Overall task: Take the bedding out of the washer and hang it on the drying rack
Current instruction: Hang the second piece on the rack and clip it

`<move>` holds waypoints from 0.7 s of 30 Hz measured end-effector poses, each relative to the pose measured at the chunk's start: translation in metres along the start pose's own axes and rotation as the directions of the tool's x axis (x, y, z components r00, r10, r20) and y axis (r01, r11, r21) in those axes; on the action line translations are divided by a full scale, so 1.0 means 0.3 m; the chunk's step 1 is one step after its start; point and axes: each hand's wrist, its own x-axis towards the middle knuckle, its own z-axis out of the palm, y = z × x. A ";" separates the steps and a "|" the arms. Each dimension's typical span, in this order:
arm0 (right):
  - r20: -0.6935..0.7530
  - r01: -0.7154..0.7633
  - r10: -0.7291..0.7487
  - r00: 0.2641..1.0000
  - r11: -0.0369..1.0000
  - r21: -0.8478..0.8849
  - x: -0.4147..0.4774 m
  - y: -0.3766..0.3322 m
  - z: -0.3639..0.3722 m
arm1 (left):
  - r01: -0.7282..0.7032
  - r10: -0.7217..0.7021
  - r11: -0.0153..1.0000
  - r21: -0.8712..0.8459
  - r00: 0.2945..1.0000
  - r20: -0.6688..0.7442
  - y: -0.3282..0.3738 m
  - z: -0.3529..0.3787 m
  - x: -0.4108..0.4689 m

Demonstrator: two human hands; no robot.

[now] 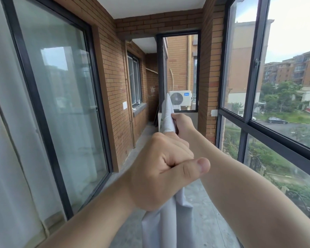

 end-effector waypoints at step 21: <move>0.021 -0.033 0.033 0.999 0.999 -0.008 -0.010 -0.032 -0.022 | 0.139 -0.138 0.990 -0.013 0.989 0.055 0.050 0.007 -0.003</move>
